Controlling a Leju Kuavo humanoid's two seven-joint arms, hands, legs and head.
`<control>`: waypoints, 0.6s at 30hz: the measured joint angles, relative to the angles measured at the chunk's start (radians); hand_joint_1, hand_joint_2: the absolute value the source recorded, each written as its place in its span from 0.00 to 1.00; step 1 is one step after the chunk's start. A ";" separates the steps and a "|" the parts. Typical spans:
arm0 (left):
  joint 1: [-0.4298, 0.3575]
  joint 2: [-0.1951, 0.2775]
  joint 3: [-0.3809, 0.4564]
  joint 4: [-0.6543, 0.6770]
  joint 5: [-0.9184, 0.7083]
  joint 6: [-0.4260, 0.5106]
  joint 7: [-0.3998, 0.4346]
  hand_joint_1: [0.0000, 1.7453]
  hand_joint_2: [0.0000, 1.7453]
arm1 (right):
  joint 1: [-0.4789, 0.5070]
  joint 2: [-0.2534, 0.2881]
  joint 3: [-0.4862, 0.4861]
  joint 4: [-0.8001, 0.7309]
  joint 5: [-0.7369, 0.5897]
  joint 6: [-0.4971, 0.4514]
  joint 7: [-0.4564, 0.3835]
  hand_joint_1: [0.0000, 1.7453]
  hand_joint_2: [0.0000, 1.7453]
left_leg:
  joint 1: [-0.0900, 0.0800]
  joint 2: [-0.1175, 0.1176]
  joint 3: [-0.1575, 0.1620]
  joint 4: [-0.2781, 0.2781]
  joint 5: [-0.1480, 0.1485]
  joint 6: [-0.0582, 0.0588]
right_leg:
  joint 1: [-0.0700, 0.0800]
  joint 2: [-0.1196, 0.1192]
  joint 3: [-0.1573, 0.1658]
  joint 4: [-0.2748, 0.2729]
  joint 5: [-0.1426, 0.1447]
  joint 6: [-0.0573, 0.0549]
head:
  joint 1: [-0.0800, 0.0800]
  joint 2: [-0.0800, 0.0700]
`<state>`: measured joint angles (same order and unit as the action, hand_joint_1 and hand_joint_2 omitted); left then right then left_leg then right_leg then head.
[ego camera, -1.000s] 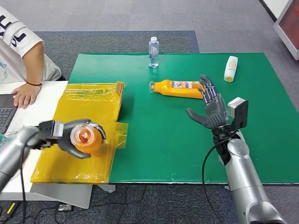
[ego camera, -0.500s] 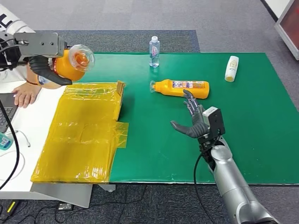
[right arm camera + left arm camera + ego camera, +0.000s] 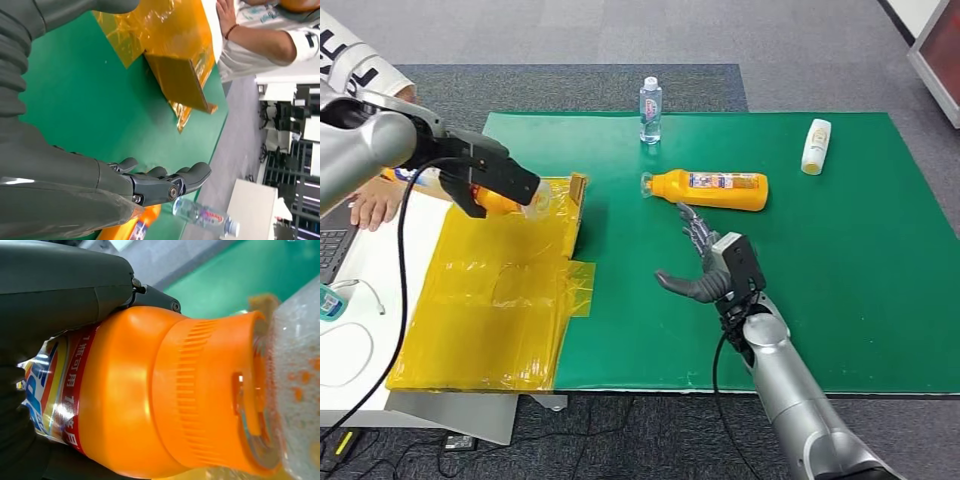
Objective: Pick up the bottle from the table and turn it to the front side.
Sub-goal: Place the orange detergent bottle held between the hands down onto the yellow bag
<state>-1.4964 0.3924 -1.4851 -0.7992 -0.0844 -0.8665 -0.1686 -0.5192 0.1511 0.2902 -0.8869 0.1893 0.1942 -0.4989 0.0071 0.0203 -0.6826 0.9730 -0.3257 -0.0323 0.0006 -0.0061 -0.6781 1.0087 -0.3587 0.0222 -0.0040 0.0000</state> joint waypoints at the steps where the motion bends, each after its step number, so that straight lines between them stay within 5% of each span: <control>1: 0.009 -0.011 -0.007 0.017 -0.003 0.001 -0.012 1.00 1.00 | -0.001 0.004 0.002 0.003 0.005 0.000 0.002 0.00 1.00 | 0.000 0.000 0.000 0.000 0.000 0.000 | 0.000 0.000 0.000 0.000 0.000 0.000 | 0.000 0.000; 8: 0.082 -0.041 -0.032 0.094 0.027 0.016 -0.061 1.00 1.00 | -0.002 0.027 0.020 0.024 0.024 -0.001 0.005 0.00 1.00 | 0.000 0.000 -0.002 0.000 0.000 0.000 | 0.000 0.001 -0.002 0.000 0.001 0.000 | 0.000 0.000; 18: 0.177 -0.019 -0.032 0.168 0.194 0.024 -0.143 1.00 1.00 | -0.002 0.040 0.051 0.047 0.025 0.010 0.003 0.00 1.00 | 0.000 0.000 -0.002 0.000 0.001 0.000 | 0.000 0.000 -0.002 0.000 0.001 0.000 | 0.000 0.000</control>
<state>-1.3193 0.3737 -1.5171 -0.6316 0.1098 -0.8422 -0.3119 -0.5215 0.1915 0.3415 -0.8402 0.2147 0.2043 -0.4958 0.0068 0.0206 -0.6848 0.9730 -0.3250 -0.0325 0.0005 -0.0056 -0.6806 1.0089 -0.3579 0.0224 -0.0040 0.0000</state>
